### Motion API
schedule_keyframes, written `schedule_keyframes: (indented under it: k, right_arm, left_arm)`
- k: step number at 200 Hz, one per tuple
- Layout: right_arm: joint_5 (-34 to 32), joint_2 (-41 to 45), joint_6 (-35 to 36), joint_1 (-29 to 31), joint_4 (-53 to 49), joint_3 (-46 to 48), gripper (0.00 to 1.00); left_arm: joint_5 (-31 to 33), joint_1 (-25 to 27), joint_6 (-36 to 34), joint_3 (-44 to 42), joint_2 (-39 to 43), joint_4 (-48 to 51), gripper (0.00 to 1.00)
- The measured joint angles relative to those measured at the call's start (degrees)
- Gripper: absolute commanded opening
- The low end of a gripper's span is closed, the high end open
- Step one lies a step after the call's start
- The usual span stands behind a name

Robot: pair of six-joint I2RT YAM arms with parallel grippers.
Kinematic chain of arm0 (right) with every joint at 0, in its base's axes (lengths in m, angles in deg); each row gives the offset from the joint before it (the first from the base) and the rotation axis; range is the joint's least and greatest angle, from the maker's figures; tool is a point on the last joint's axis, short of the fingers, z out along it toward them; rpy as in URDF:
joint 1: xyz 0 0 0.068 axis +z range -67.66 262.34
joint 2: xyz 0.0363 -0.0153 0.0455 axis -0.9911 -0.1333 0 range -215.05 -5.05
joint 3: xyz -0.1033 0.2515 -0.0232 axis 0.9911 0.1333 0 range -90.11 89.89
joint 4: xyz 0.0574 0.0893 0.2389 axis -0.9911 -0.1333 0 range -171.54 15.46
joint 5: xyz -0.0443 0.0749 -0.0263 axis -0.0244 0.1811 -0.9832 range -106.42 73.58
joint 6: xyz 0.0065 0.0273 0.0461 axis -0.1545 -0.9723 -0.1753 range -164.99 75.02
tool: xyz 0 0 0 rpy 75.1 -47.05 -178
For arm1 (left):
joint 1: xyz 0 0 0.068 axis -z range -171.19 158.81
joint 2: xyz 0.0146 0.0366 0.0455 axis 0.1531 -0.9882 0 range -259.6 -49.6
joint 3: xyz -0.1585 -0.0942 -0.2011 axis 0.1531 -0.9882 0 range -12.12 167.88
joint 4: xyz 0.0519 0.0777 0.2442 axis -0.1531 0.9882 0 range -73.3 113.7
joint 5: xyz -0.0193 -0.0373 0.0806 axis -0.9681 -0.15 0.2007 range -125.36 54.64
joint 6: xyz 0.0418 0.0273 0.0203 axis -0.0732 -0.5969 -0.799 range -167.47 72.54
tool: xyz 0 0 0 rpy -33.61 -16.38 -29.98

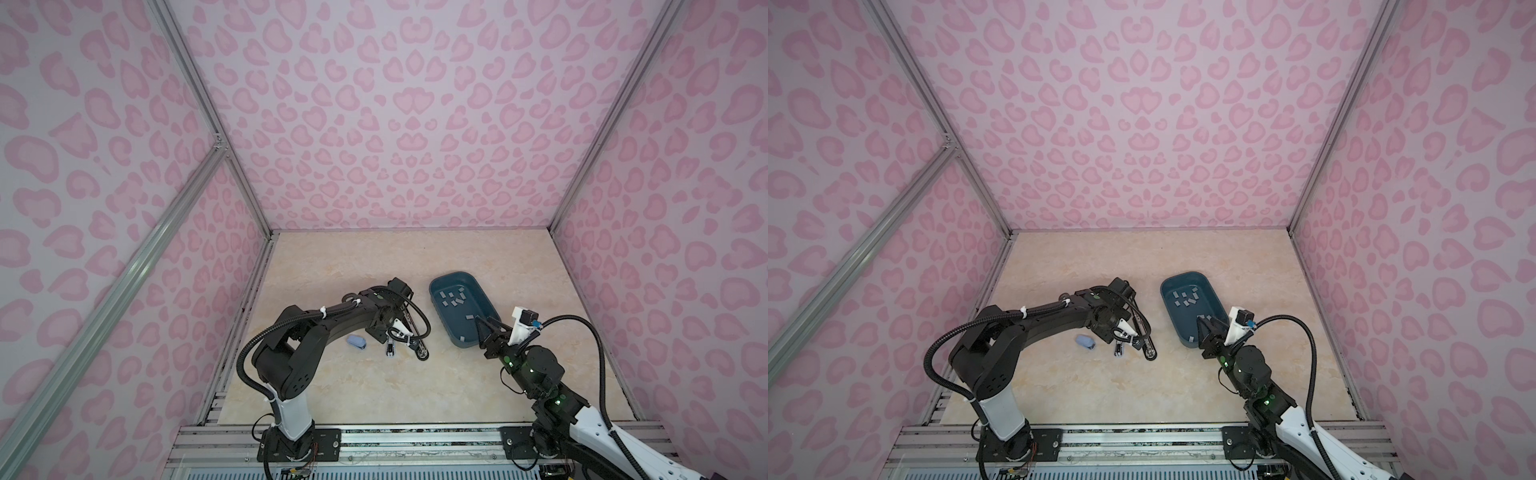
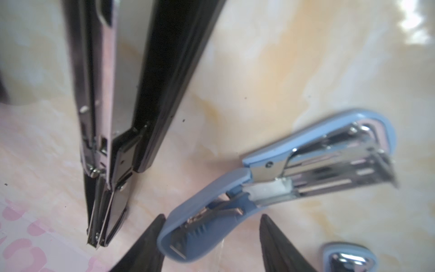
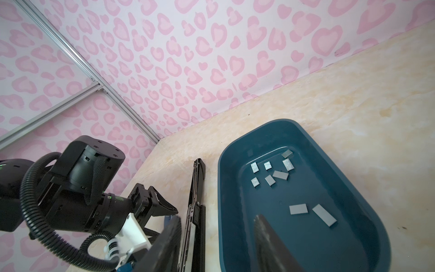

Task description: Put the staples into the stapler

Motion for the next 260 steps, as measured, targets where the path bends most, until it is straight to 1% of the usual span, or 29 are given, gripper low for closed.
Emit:
schedule_keyframes:
  k: [45, 71, 85, 112, 123, 139, 147, 153, 155, 157, 163, 166, 174, 175, 176, 185, 187, 191, 193, 200, 205, 211, 213, 217, 229, 241, 247, 251, 260]
  right_arm:
    - [0.6, -0.7, -0.6, 0.0, 0.3, 0.0, 0.51]
    - [0.9, -0.7, -0.7, 0.0, 0.3, -0.1, 0.51]
    - [1.0, -0.6, -1.0, 0.0, 0.3, -0.1, 0.50]
    - [1.9, -0.5, -1.0, 0.0, 0.0, -0.5, 0.51]
    - [2.9, -0.6, -0.3, 0.1, -0.4, -1.3, 0.51]
    - [4.8, -1.9, 1.2, 0.9, -0.1, -3.1, 0.51]
    - [5.9, -3.0, 2.1, 1.3, 0.3, -3.9, 0.52]
    - [6.9, -4.0, 2.9, 1.7, 0.7, -4.4, 0.52]
    - [7.2, -4.5, 3.1, 1.8, 0.8, -4.5, 0.52]
    - [7.3, -4.7, 3.3, 1.9, 0.9, -4.6, 0.52]
    - [8.7, -6.1, 4.4, 2.5, 1.6, -5.1, 0.52]
    - [9.1, -6.6, 4.8, 2.8, 1.6, -5.3, 0.52]
    - [10.4, -8.2, 6.2, 3.8, 1.7, -6.0, 0.52]
    - [10.8, -8.4, 6.6, 4.1, 1.7, -6.3, 0.52]
    - [10.8, -8.4, 6.6, 4.1, 1.7, -6.3, 0.52]
    - [11.9, -10.2, 9.0, 6.4, 1.7, -7.5, 0.53]
    - [12.0, -10.3, 9.2, 6.8, 1.7, -7.6, 0.53]
    - [12.3, -11.2, 10.5, 8.1, 1.9, -8.2, 0.54]
    - [12.4, -11.4, 10.7, 8.5, 1.9, -8.3, 0.54]
    - [12.7, -13.1, 13.2, 11.3, 2.5, -9.2, 0.56]
    - [12.6, -14.2, 14.3, 13.0, 2.8, -9.7, 0.56]
    - [12.5, -16.0, 16.1, 15.5, 3.3, -10.4, 0.56]
    - [12.5, -16.3, 16.4, 15.8, 3.3, -10.5, 0.56]
    - [12.4, -17.8, 17.8, 17.7, 3.6, -11.0, 0.56]
    - [11.5, -22.0, 21.0, 21.8, 4.5, -12.5, 0.57]
    - [10.5, -27.6, 24.0, 25.6, 5.4, -14.8, 0.59]
    - [10.3, -29.9, 24.8, 26.6, 6.0, -15.7, 0.59]
    - [10.0, -32.1, 25.6, 27.3, 6.5, -16.5, 0.59]
    - [9.5, -36.7, 26.4, 28.1, 7.6, -18.3, 0.60]
  left_arm:
    - [-1.9, -0.6, -0.6, -3.1, 4.0, 0.1, 0.68]
    - [-4.3, -1.8, 2.0, -2.1, 6.5, -0.6, 0.70]
    - [-4.4, -2.3, 2.6, -2.0, 7.7, -1.2, 0.71]
    - [-4.5, -3.3, 2.7, -3.4, 10.1, -1.6, 0.67]
    - [-5.1, -3.6, 4.1, -2.9, 11.2, -1.3, 0.67]
    - [-5.8, -4.0, 8.3, -0.1, 12.9, -0.5, 0.71]
    - [-6.2, -4.0, 12.2, 2.2, 13.6, -0.7, 0.73]
    - [-6.6, -4.3, 16.8, 4.8, 14.0, -1.0, 0.76]
    - [-6.8, -4.4, 18.7, 5.9, 14.0, -1.2, 0.78]
    - [-6.8, -4.4, 18.7, 5.9, 14.0, -1.2, 0.81]
    - [-7.0, -4.7, 26.1, 9.5, 14.3, -3.3, 0.88]
    - [-7.0, -4.8, 27.3, 10.0, 14.4, -3.8, 0.89]
    - [-6.8, -5.0, 35.1, 12.4, 15.2, -7.3, 0.89]
    - [-6.6, -5.1, 37.2, 12.7, 15.4, -8.2, 0.89]
    - [-6.6, -5.1, 37.2, 12.7, 15.4, -8.2, 0.90]
    - [-5.4, -5.4, 47.2, 14.1, 17.1, -11.5, 0.94]
    - [-5.3, -5.4, 47.8, 14.1, 17.4, -11.6, 0.95]
    - [-4.9, -5.7, 52.2, 14.0, 18.5, -12.8, 0.96]
    - [-4.9, -5.8, 53.0, 13.9, 18.8, -13.0, 0.97]
    - [-5.6, -6.7, 61.2, 12.1, 21.4, -15.2, 0.98]
    - [-5.7, -7.4, 64.8, 10.2, 23.2, -16.6, 0.99]
    - [-5.7, -8.5, 71.2, 6.5, 26.2, -18.8, 0.99]
    - [-5.7, -8.7, 71.8, 5.8, 26.7, -18.9, 0.99]
    - [-5.7, -9.5, 75.7, 2.7, 28.9, -20.1, 0.99]
    - [-5.7, -11.3, 83.7, -5.2, 34.1, -21.8, 0.97]
    - [-5.7, -12.0, 90.6, -11.8, 39.0, -21.8, 0.99]
    - [-5.6, -12.2, 93.1, -14.4, 41.0, -22.0, 0.97]
    - [-5.4, -12.3, 95.1, -16.0, 42.4, -22.0, 0.92]
    - [-3.5, -12.5, 99.9, -19.5, 45.9, -21.7, 0.87]
